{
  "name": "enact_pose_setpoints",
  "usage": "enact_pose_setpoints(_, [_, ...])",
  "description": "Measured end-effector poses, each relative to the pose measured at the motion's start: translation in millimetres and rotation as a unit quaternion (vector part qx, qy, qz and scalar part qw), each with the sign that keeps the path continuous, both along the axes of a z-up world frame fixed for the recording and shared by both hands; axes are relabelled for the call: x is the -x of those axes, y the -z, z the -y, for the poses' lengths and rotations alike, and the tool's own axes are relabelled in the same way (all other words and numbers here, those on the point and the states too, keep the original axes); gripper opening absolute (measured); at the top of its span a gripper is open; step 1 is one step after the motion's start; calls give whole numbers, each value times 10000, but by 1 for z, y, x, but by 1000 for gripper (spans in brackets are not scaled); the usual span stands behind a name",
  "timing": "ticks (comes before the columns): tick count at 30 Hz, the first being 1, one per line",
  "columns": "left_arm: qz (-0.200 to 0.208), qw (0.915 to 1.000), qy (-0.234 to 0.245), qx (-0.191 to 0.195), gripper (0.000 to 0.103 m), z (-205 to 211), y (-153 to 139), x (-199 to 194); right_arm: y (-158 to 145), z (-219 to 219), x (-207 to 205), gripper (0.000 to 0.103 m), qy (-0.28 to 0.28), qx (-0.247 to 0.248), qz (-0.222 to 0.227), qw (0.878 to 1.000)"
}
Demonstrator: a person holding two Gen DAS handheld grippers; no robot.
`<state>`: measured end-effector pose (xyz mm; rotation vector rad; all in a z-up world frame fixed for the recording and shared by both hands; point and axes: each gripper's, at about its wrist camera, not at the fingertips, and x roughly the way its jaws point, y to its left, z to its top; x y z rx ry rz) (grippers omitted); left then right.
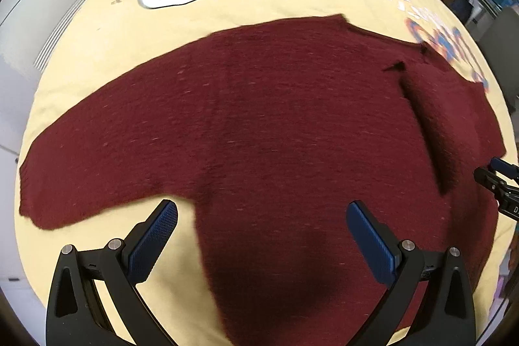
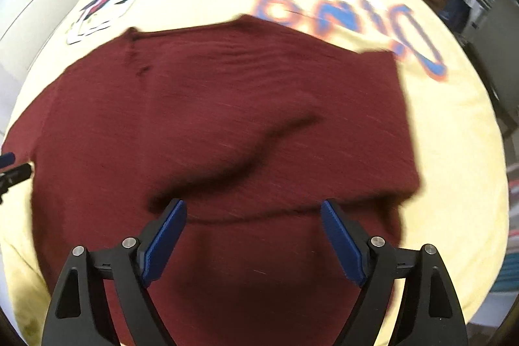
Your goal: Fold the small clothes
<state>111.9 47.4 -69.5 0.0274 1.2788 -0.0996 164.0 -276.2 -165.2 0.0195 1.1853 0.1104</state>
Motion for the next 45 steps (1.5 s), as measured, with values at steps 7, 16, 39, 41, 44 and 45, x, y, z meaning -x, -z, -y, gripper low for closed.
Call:
enact_pose_setpoints(7, [-68, 9975, 698, 113, 102, 64, 0, -11, 20, 77, 16, 86, 743, 41, -131, 9971])
enact_pose_setpoints(16, [5, 9820, 1889, -18, 102, 189, 3, -43, 39, 120, 7, 86, 1133, -26, -249, 9932])
enact_pose_setpoints(39, [-96, 9678, 2379, -818, 30, 252, 70, -92, 54, 123, -33, 86, 897, -105, -266, 9956])
enact_pose_setpoints(41, [-58, 9722, 2227, -718, 14, 237, 65, -97, 52, 123, -37, 70, 938, -107, -237, 9952])
enact_pose_setpoints(44, [98, 9794, 1958, -487, 14, 209, 54, -103, 52, 127, -42, 18, 1025, -317, -324, 9937])
enact_pose_setpoints(45, [167, 9814, 1864, -415, 14, 200, 49, -102, 52, 129, -43, 18, 1077, -382, -353, 9928])
